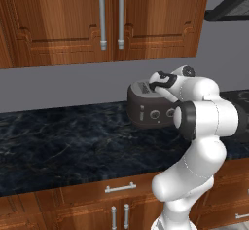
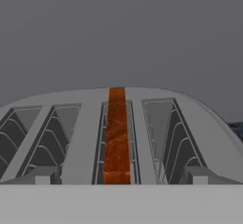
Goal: Start the toaster. Once the lever pops up, take the bread to the plate on the dining counter.
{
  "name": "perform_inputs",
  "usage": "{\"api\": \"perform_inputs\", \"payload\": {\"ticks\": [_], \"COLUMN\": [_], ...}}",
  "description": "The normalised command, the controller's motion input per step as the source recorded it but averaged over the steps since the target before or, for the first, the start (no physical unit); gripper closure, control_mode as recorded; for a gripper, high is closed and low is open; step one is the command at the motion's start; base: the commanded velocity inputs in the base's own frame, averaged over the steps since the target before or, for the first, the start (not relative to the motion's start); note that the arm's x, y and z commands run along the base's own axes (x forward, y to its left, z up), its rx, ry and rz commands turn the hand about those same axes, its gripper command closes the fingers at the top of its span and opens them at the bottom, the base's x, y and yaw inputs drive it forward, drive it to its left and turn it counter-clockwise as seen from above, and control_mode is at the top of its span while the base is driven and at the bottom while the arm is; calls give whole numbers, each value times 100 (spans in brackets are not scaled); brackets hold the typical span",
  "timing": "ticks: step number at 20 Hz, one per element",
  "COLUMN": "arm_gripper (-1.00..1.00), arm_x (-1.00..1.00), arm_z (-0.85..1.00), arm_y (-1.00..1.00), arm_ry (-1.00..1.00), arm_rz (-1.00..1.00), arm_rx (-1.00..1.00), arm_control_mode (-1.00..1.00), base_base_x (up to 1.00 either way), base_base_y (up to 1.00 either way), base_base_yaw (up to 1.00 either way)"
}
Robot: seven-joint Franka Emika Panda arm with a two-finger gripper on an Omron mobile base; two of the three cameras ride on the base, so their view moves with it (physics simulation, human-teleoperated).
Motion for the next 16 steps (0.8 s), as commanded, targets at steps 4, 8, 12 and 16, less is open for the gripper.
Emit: {"api": "perform_inputs", "payload": {"ticks": [4, 8, 12, 16], "arm_gripper": [-100, -100, -100, -100], "arm_x": [0, 0, 0, 1], "arm_z": [-2, -3, 0, 0], "arm_y": [0, 1, 1, 2], "arm_ry": [3, 3, 2, 1], "arm_rz": [1, 0, 0, 0], "arm_rx": [0, 0, 0, 0], "arm_control_mode": [-100, -100, -100, -100], "base_base_x": [0, 0, 0, 0], "base_base_y": [0, 0, 0, 0], "base_base_yaw": [0, 0, 0, 0]}}
